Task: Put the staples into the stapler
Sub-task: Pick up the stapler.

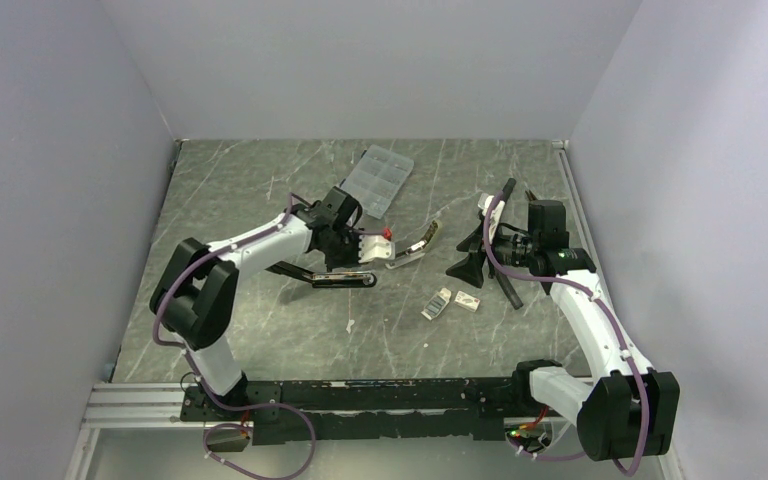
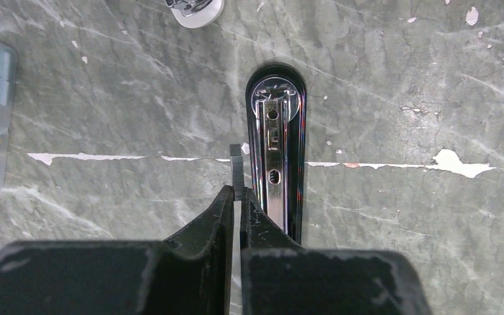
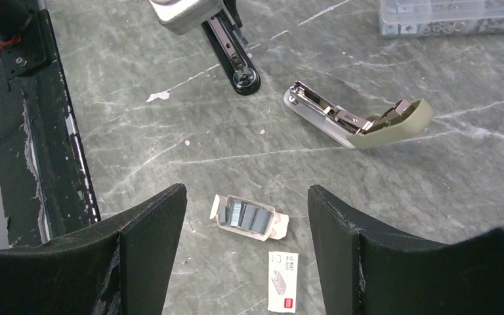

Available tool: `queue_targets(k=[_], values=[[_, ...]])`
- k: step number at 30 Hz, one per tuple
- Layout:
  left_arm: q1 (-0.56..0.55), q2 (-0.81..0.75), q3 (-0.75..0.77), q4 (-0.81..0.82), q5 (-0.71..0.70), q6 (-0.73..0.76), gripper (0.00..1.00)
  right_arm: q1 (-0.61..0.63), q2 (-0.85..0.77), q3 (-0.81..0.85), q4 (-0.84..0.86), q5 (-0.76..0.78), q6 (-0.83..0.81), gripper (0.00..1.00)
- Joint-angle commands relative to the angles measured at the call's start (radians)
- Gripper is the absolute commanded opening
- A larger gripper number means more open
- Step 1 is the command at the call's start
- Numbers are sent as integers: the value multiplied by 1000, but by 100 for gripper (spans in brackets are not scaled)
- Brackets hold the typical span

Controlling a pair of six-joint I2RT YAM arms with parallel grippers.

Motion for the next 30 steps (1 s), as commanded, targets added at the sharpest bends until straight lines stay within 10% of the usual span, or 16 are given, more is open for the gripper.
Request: queue_targets(k=[1,14,30], values=[[2,-76,-14,32,-8,-21,3,-3,-9,11,-6,-22,-24,72],[-122,-378,-333,235,-59,13,3,-4,5,11,4,7,-19,72],[-302,-401,-691,692,-209,105,3,-64,9,10,-2,28,-40,72]])
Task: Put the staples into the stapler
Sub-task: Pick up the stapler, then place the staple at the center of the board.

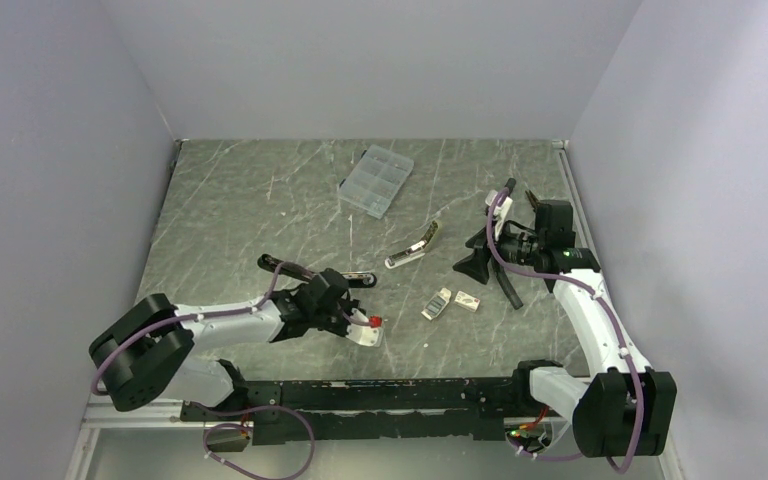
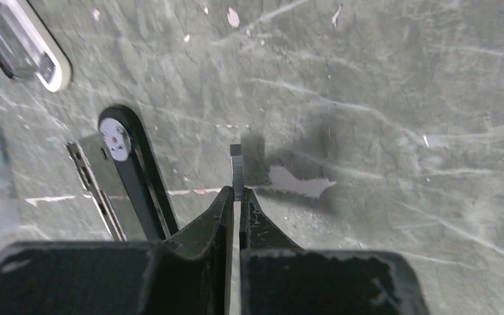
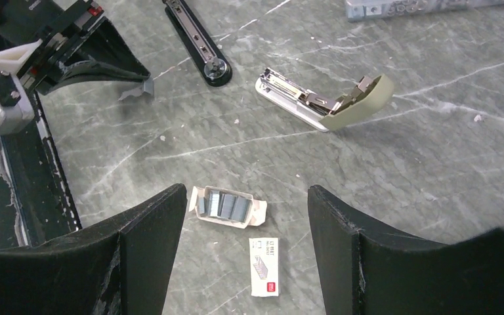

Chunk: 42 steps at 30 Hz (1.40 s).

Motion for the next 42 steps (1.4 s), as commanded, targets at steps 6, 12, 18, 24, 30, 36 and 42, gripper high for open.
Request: queue_targets(k=[6,12,18,24,30,36,42], values=[[-74,6,-42,162,-98,65,6,-6,3,10,-3,-3,-34,71],[-112,-11,-61,113,-102,51,13,-7,5,11,-2,-3,-34,71],[-150,-20,-76,65,-101,25,18,-6,12,12,-4,2,-37,72],[-165,-43,-81,14,-94,22,26,-6,22,10,-4,4,-37,71],[-165,-88,-68,-41,-100,-11,32,-7,7,6,13,18,-18,72],[-87,-140,12,-139,-69,-116,35,100,-3,11,68,114,48,72],[165,-140,145,-203,37,-261,42,319,66,26,141,248,80,72]])
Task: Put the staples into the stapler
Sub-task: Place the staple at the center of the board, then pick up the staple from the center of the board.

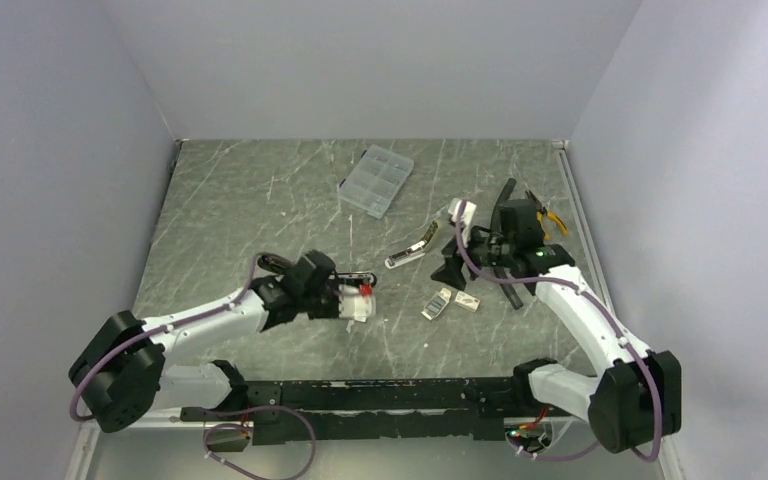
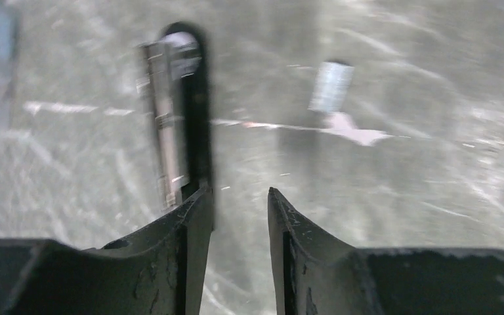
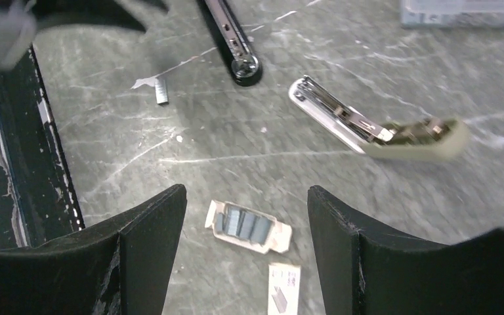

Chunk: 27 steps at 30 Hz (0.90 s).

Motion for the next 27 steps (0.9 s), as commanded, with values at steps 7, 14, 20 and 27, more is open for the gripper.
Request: queue_targets(k=[7,14,20,27], values=[[383,1,237,-112,219,-223,52,343,135,20,177,230,56,72],[589,37,365,-56,253,-442,79,534,390,127,212,322,48,70],[721,74,461,-28,166,-610,94,635,559,216,208,384,95,68],[762,164,671,-176,-14,-741,94,692,654,271,184,479,165,66]])
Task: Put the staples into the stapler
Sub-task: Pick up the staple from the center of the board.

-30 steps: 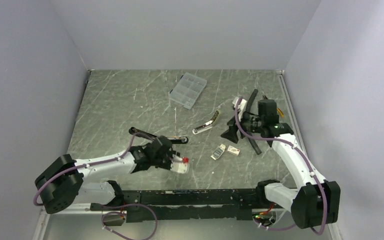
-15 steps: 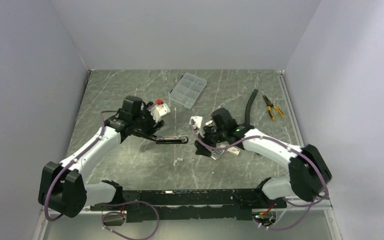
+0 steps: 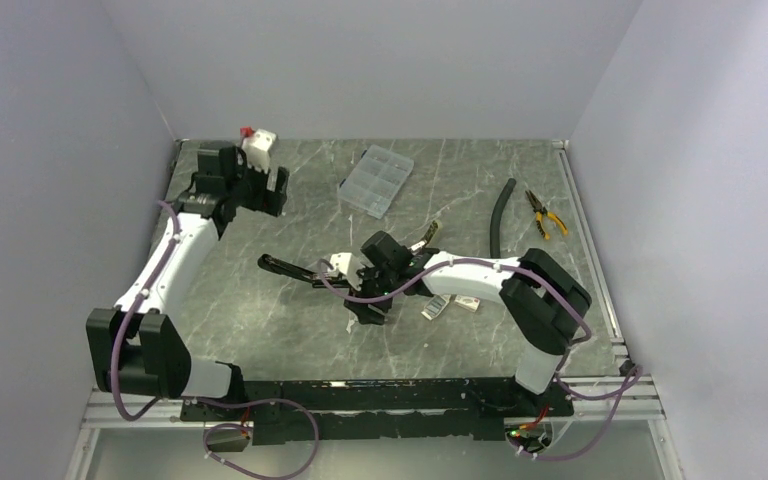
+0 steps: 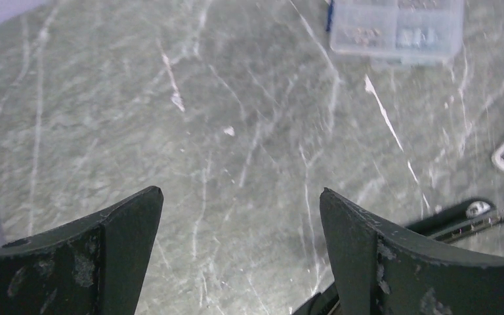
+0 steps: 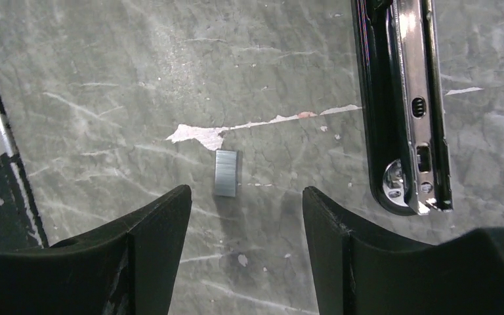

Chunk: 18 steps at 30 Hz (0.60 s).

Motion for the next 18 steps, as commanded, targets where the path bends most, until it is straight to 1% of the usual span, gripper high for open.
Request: queue_targets(k=[1,5,10,12,15,18], values=[[24,37,129,-58,-93,-126,94,22,26,46,5,69,57,66],[28,29,108,-24,-74,-139,94,40,39,42,-9,78,76,66],[28,44,105,-27,-72,-138,94,69,53,43,-10,142,95,66],[27,45,105,-27,-73,-138,94,79,60,50,-17,160,100,63],[28,42,98,-22,-68,-142,94,98,67,48,-16,183,104,62],[27,36,84,-12,-73,-141,94,111,78,48,-22,214,105,58]])
